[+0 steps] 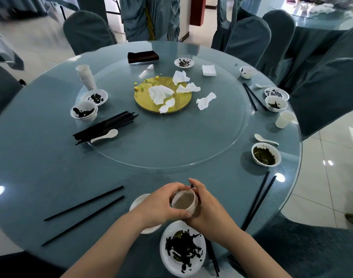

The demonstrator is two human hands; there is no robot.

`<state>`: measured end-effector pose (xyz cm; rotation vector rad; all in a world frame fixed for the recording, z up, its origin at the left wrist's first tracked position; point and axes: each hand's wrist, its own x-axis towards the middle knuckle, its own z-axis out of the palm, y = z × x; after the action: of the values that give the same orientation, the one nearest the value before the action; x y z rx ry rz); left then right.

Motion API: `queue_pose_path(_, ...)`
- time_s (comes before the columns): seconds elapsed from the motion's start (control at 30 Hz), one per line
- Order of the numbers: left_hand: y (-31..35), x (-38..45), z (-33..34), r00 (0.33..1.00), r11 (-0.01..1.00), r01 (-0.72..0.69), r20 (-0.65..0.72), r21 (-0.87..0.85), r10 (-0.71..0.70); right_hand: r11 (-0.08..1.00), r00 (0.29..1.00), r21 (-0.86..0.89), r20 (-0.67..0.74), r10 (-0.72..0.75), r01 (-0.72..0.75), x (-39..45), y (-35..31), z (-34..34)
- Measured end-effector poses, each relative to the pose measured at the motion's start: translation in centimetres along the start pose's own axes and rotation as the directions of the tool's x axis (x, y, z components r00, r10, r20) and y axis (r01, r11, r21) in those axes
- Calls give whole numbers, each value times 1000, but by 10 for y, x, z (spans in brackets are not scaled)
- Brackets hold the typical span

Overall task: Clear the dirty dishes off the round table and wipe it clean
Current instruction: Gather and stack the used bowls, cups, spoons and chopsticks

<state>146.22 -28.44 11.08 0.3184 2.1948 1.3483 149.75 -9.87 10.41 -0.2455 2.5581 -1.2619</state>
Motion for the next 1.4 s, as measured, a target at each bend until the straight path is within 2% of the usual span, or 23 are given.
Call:
queue_pose_path(0.17,-6,-6,-7,999,998,49,4,-47,-49,998,998,-56,-52,-29,26,3,-11,11)
queue_pose_path(0.3,-12,-8,-12,998,998,53,-16,-24,-53,999,1000,15,1,-29,29,4,-5,17)
queue_pose_path(0.4,-20,-3,-12,981,981,42,-193,187,-6,998,999,-57,46,0,2,6,20,9)
queue_pose_path(0.5,-25,6,-18,946,965,74,-323,250,11,973,985,-169,-99,141,-156,8,61,-3)
queue_pose_path(0.57,-32,14,-23,945,937,114,-328,330,0,905,917,-228,-269,295,-359,7,91,-12)
queue_pose_path(0.63,-40,24,-25,950,912,160,-311,378,-38,818,787,-165,-429,444,-552,3,118,-24)
queue_pose_path(0.7,-48,33,-24,955,896,196,-285,398,-82,739,669,-100,-518,533,-666,-5,134,-37)
queue_pose_path(0.73,-51,37,-23,957,890,208,-272,407,-99,721,645,-96,-537,543,-687,-8,141,-41)
queue_pose_path(0.8,-59,42,-20,964,881,212,-240,424,-117,730,672,-120,-511,536,-673,-12,150,-44)
queue_pose_path(0.93,-69,44,-15,975,884,183,-194,431,-107,786,804,-249,-378,459,-566,-11,150,-29)
queue_pose_path(1.1,-74,39,-18,984,874,164,-139,457,-112,829,858,-265,-308,411,-493,-2,140,-6)
queue_pose_path(1.23,-80,18,-32,951,916,199,-293,348,-95,860,899,-275,-227,376,-429,8,129,11)
queue_pose_path(1.4,-121,-39,-48,857,909,331,-484,252,-178,859,911,-307,-194,364,-409,17,119,26)
